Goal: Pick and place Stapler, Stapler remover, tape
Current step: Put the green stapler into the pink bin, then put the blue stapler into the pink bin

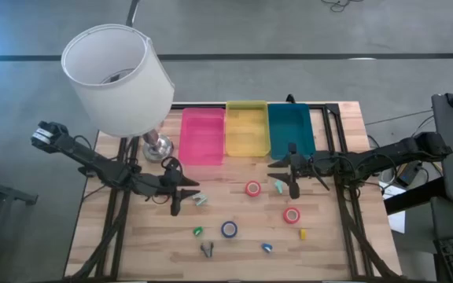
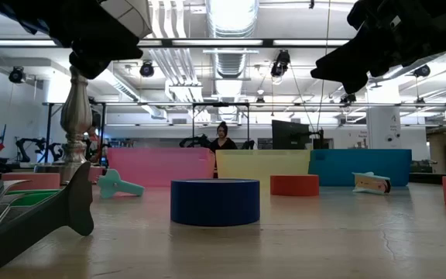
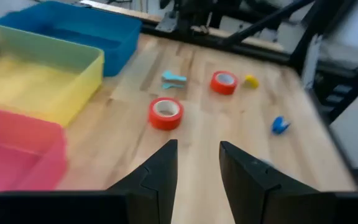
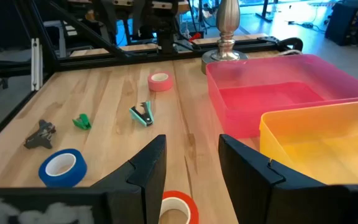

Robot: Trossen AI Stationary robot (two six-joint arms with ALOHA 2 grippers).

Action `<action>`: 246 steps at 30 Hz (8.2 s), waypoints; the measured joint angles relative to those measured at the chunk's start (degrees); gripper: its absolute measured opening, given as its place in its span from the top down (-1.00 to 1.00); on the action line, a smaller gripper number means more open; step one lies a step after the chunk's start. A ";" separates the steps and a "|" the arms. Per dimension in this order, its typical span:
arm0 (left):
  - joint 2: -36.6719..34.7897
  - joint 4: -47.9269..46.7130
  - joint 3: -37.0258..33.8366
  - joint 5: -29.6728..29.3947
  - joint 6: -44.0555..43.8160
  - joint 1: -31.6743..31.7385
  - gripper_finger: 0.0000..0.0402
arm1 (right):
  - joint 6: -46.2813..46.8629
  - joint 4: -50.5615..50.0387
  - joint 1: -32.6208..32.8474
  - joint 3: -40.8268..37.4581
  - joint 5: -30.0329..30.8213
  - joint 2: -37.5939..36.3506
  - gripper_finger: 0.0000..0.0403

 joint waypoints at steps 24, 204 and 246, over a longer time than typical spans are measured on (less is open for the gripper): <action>36.62 -2.35 32.43 -1.42 6.76 -8.17 0.39 | 0.57 -0.10 0.00 0.02 -0.02 0.46 0.19; 38.40 -38.79 40.41 -26.52 -29.05 0.22 0.55 | -2.29 1.64 0.00 0.04 0.00 5.33 0.15; 37.44 -24.75 35.89 -16.89 -21.14 -5.18 0.64 | 27.64 -40.25 14.64 14.40 7.37 5.33 0.16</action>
